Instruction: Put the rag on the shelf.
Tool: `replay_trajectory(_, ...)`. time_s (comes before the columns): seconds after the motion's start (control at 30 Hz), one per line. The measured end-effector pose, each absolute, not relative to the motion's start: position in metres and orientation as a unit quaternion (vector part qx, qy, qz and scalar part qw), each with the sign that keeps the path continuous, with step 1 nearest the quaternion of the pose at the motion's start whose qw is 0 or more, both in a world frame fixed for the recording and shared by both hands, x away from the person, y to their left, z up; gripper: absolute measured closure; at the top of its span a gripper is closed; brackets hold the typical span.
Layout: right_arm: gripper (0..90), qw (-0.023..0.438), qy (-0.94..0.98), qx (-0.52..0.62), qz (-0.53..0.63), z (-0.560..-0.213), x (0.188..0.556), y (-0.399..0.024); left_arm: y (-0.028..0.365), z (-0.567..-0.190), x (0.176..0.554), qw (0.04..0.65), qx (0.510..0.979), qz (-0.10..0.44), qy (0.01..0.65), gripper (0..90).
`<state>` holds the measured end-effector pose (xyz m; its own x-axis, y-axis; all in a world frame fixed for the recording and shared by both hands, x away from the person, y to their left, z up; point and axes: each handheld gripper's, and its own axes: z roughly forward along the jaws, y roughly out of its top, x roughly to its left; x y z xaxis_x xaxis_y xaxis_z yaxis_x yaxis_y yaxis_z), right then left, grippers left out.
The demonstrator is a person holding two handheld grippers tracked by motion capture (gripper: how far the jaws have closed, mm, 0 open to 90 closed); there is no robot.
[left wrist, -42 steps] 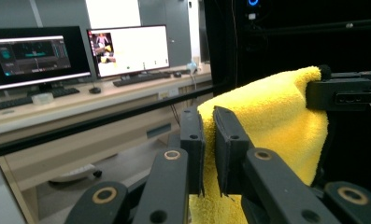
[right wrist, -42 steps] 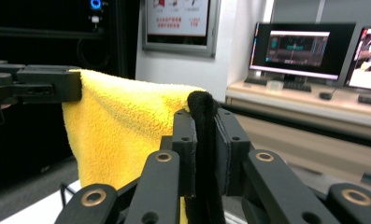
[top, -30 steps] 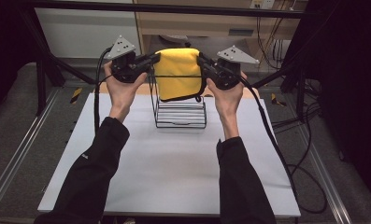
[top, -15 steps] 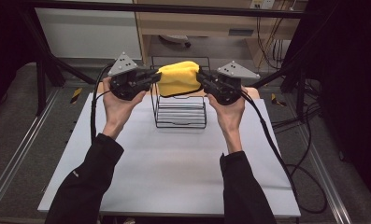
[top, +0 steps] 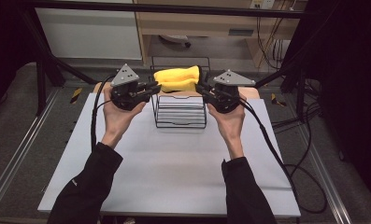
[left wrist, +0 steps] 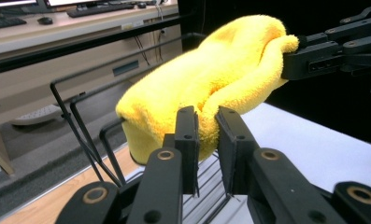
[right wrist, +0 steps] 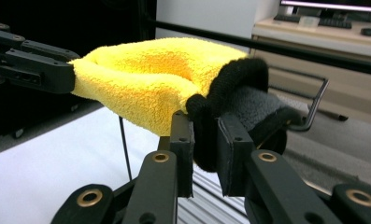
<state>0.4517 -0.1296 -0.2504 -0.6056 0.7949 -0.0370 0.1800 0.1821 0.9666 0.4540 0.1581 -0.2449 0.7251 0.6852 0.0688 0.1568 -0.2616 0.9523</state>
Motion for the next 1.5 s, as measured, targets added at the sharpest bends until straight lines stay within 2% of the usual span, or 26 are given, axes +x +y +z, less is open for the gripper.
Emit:
replay_trajectory(0.4,78.6,0.284,0.724,0.343,0.527,-0.259,0.452,-0.129,0.16,-0.245,0.452,0.541,0.762,0.223,0.278,72.4)
replay_trajectory(0.47,78.6,0.283,0.725,0.344,0.526,-0.261,0.452,-0.129,0.157,-0.244,0.451,0.535,0.767,0.22,0.278,73.1)
replay_trajectory(0.57,78.0,0.283,0.725,0.344,0.525,-0.263,0.451,-0.13,0.154,-0.249,0.453,0.52,0.776,0.214,0.285,78.9)
replay_trajectory(0.87,56.5,0.267,0.721,0.334,0.546,-0.255,0.441,-0.135,0.148,-0.261,0.454,0.491,0.793,0.224,0.283,82.4)
replay_trajectory(1.0,52.1,0.268,0.707,0.342,0.558,-0.247,0.438,-0.138,0.145,-0.262,0.454,0.48,0.798,0.232,0.28,82.6)
replay_trajectory(1.07,53.9,0.266,0.702,0.346,0.563,-0.243,0.439,-0.14,0.144,-0.263,0.454,0.482,0.798,0.231,0.28,82.6)
replay_trajectory(1.2,77.9,0.259,0.717,0.358,0.54,-0.246,0.443,-0.137,0.144,-0.266,0.455,0.483,0.798,0.226,0.281,82.1)
replay_trajectory(1.27,84.7,0.253,0.725,0.361,0.53,-0.25,0.444,-0.137,0.147,-0.268,0.456,0.485,0.799,0.213,0.284,84.1)
replay_trajectory(1.4,86.7,0.241,0.734,0.37,0.516,-0.26,0.447,-0.139,0.153,-0.269,0.456,0.5,0.791,0.199,0.292,76.6)
replay_trajectory(1.5,86.8,0.24,0.733,0.377,0.512,-0.265,0.449,-0.139,0.157,-0.261,0.455,0.514,0.78,0.2,0.295,75.1)
